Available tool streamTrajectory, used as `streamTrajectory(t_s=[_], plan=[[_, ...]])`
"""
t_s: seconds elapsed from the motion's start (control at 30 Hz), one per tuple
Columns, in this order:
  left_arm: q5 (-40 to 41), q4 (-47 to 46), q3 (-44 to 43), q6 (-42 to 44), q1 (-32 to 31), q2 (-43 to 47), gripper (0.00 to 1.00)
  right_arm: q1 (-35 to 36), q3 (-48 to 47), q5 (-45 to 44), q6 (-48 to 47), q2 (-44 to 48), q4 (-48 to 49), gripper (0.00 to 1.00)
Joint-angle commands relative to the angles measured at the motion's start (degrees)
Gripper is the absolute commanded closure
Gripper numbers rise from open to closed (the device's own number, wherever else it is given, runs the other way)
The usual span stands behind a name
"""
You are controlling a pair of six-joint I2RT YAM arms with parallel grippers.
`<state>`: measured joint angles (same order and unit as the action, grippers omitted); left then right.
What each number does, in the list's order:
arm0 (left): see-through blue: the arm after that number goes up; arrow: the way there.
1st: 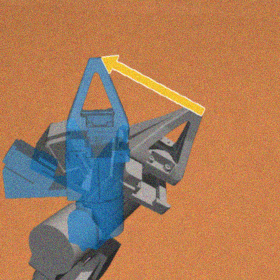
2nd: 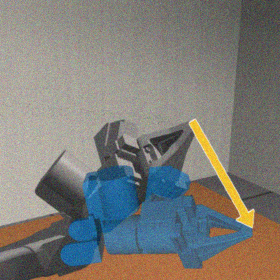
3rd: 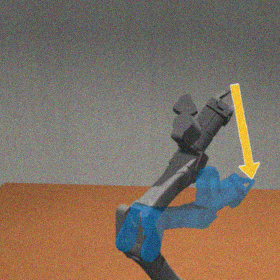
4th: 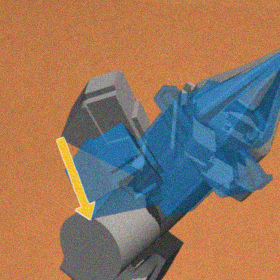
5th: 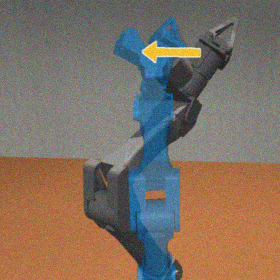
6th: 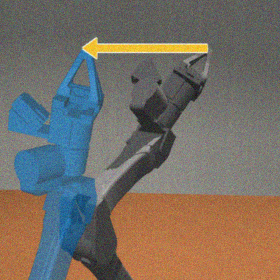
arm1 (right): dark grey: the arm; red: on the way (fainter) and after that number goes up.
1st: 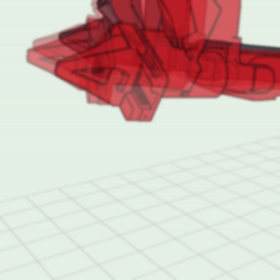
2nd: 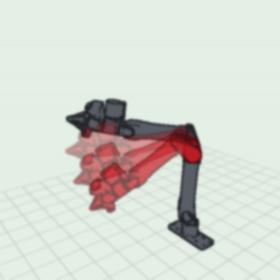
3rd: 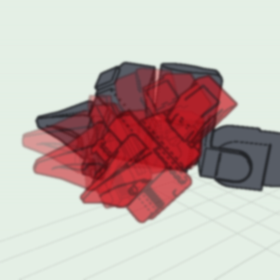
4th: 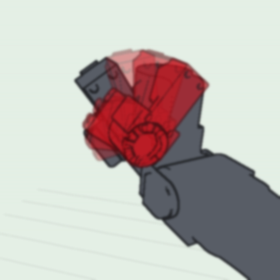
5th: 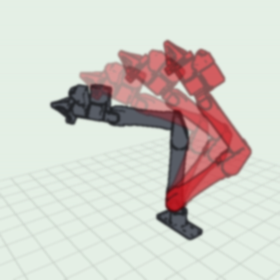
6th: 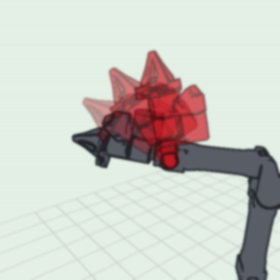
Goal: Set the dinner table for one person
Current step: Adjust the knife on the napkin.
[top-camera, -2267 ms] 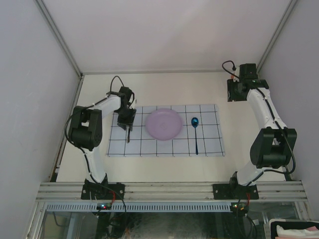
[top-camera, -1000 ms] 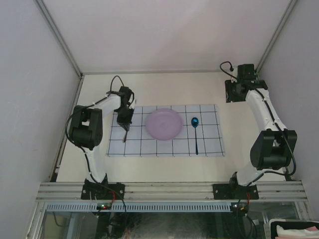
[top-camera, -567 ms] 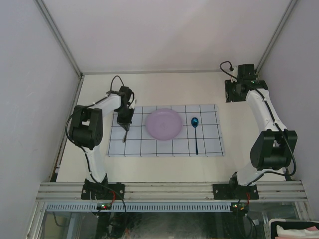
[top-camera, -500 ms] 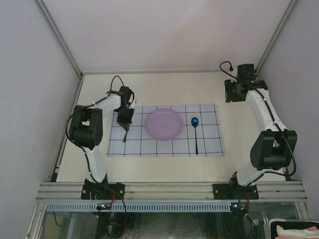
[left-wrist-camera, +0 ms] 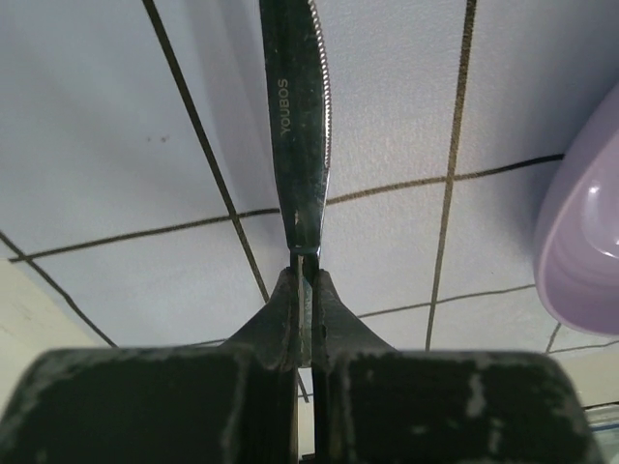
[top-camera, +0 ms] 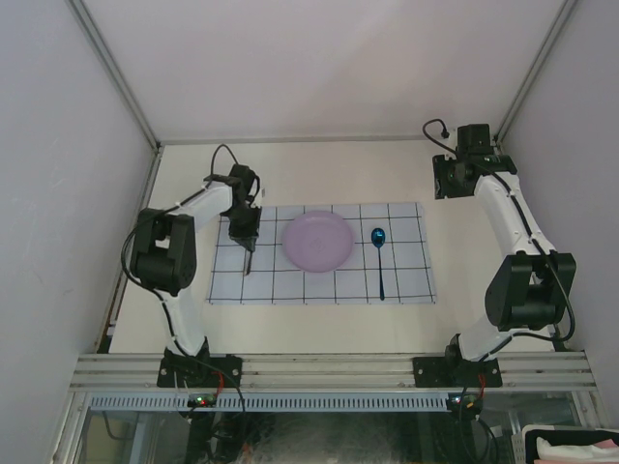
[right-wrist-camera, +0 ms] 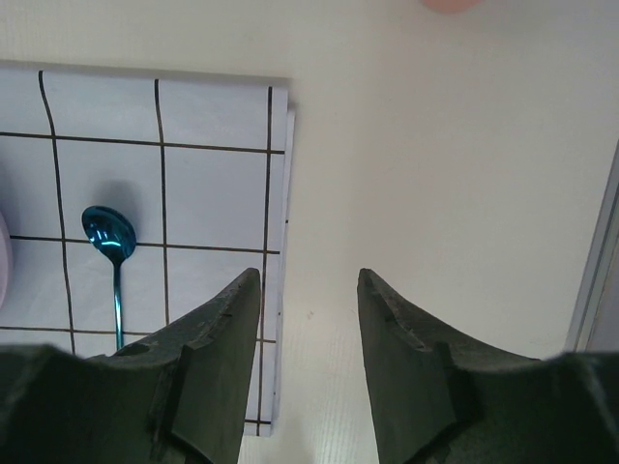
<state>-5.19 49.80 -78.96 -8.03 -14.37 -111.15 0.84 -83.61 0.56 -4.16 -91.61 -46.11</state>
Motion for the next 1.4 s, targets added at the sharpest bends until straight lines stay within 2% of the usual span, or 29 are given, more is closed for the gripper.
streamTrajectory(t_s=[0.0,0.6,1.0,1.23,1.37], plan=[[-0.2,-0.1,1.9,-2.6,-0.3,6.3,1.00,0.8,-0.7,0.4,-0.1,0.9,1.3,0.55],[-1.3,-4.6,12.2,-6.1,-1.4,13.2,1.00,2.7,5.6,-0.5,-0.6,8.0,1.4,0.55],[-3.9,-5.4,13.1,-8.3,-4.9,15.3,1.00,2.7,8.7,-0.2,-0.9,11.7,1.2,0.55],[-3.6,-5.6,14.0,-8.7,-4.5,14.8,1.00,2.8,9.0,0.2,-1.0,12.1,1.0,0.55],[-3.1,-4.9,11.8,-7.8,-4.0,12.6,1.00,2.7,9.0,0.2,-1.3,12.3,1.1,0.55]])
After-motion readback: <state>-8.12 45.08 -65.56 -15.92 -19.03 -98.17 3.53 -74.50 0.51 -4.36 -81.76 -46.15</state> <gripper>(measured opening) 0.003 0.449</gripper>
